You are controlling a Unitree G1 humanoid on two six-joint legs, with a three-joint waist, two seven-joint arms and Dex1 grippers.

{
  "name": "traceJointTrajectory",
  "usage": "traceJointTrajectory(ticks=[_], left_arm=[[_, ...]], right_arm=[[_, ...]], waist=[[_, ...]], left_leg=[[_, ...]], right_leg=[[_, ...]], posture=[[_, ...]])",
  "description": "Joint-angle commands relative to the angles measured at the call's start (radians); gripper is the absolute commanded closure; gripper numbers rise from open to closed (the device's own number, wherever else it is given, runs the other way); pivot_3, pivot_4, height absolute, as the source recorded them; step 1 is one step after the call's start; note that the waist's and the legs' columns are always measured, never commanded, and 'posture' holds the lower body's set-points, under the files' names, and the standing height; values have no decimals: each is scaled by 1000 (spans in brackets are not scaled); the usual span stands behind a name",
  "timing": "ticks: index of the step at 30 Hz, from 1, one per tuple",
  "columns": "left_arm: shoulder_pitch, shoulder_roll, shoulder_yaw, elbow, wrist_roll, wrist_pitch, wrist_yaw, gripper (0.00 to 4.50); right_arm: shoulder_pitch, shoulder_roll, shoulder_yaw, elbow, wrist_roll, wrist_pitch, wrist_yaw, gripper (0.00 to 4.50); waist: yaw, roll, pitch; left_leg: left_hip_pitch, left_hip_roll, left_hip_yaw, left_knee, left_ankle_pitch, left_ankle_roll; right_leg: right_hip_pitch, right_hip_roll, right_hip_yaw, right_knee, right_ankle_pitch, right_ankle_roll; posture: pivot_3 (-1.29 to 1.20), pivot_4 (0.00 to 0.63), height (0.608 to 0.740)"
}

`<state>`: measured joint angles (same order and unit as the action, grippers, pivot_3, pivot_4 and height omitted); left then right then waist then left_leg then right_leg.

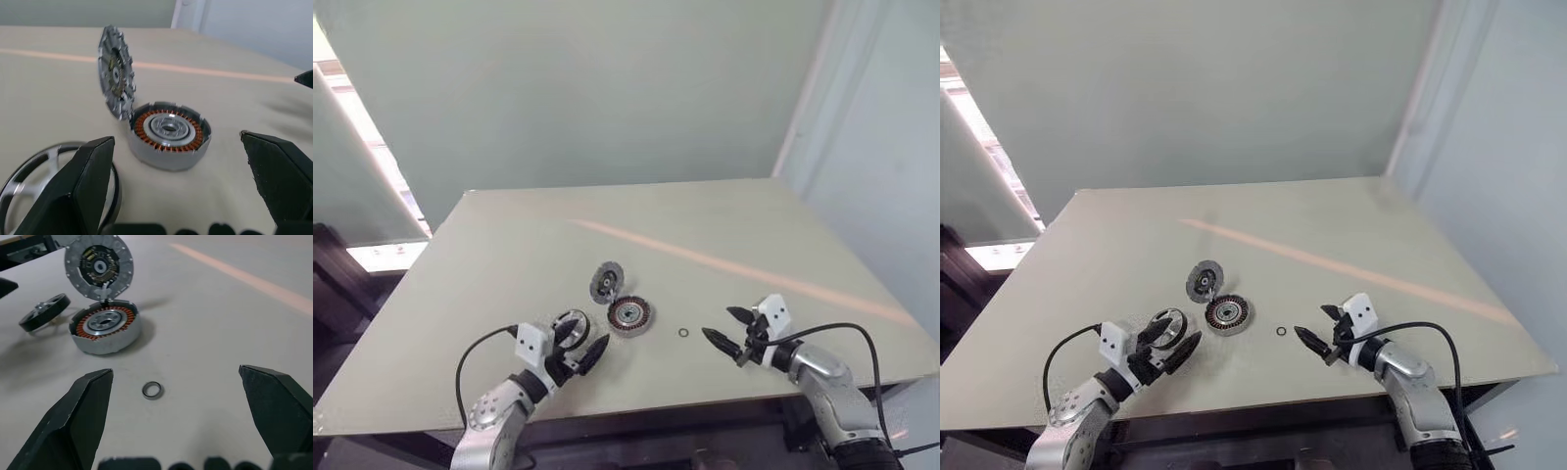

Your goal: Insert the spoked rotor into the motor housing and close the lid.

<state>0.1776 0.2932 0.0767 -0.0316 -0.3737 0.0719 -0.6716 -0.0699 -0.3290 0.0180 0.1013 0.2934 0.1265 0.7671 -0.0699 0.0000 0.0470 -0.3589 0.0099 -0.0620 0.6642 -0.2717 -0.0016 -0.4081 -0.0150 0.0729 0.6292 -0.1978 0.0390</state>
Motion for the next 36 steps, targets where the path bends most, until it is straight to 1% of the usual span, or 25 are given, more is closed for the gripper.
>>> traceJointTrajectory(ticks=[1, 8, 15, 18, 21, 24, 30, 36], left_arm=[[-9, 0, 10, -48, -19, -9, -1, 64], [10, -1, 17, -67, -25, -6, 3, 64], [13, 3, 3, -85, -26, 15, -8, 64], [29, 9, -11, -81, -21, 24, -29, 64], [34, -1, -20, -74, -16, 19, -32, 64], [25, -11, -24, -70, -18, 14, -32, 64], [33, -13, -21, -67, -9, -4, -38, 64], [19, -10, -47, -39, 16, -20, -51, 64]], right_arm=[[-24, 2, -1, -9, 10, -9, 11, 0], [-25, 20, 1, -21, 25, -3, 5, 0], [-16, 45, -19, -59, 40, 24, -42, 0], [5, 42, 7, -79, 12, 29, -61, 0], [23, 46, 17, -102, 16, 55, -77, 0], [18, 54, 26, -113, 33, 106, -89, 0], [-8, 38, 53, -90, -17, 79, -96, 0], [-33, 58, 83, -49, -42, 136, -125, 0]], waist=[[-1, 0, 0], [-1, 0, 0], [-1, 0, 0], [-1, 0, 0], [-1, 0, 0], [-1, 0, 0], [-1, 0, 0], [-2, 0, 0]], left_leg=[[0, 0, 0, 0, 0, 0], [0, 0, 0, -1, 0, 0], [0, 0, 0, 0, 0, 0], [0, 0, 0, -1, 0, 0], [0, 0, 0, -1, 0, 0], [0, 0, 0, -1, 0, 0], [0, 0, 0, 0, 0, 0], [0, 0, 0, -1, 0, 0]], right_leg=[[0, 0, 0, 0, 0, 0], [-1, 0, 0, 0, 0, 0], [0, 0, 0, 0, 0, 0], [-1, 0, 0, 0, 0, 0], [-1, 0, 0, 0, 0, 0], [-1, 0, 0, 0, 0, 0], [-1, 0, 0, 0, 0, 0], [-1, 0, 0, 0, 0, 0]], posture=[[0, 0, 740], [0, 0, 740], [0, 0, 740], [0, 0, 740], [0, 0, 740], [0, 0, 740], [0, 0, 740], [0, 0, 740]])
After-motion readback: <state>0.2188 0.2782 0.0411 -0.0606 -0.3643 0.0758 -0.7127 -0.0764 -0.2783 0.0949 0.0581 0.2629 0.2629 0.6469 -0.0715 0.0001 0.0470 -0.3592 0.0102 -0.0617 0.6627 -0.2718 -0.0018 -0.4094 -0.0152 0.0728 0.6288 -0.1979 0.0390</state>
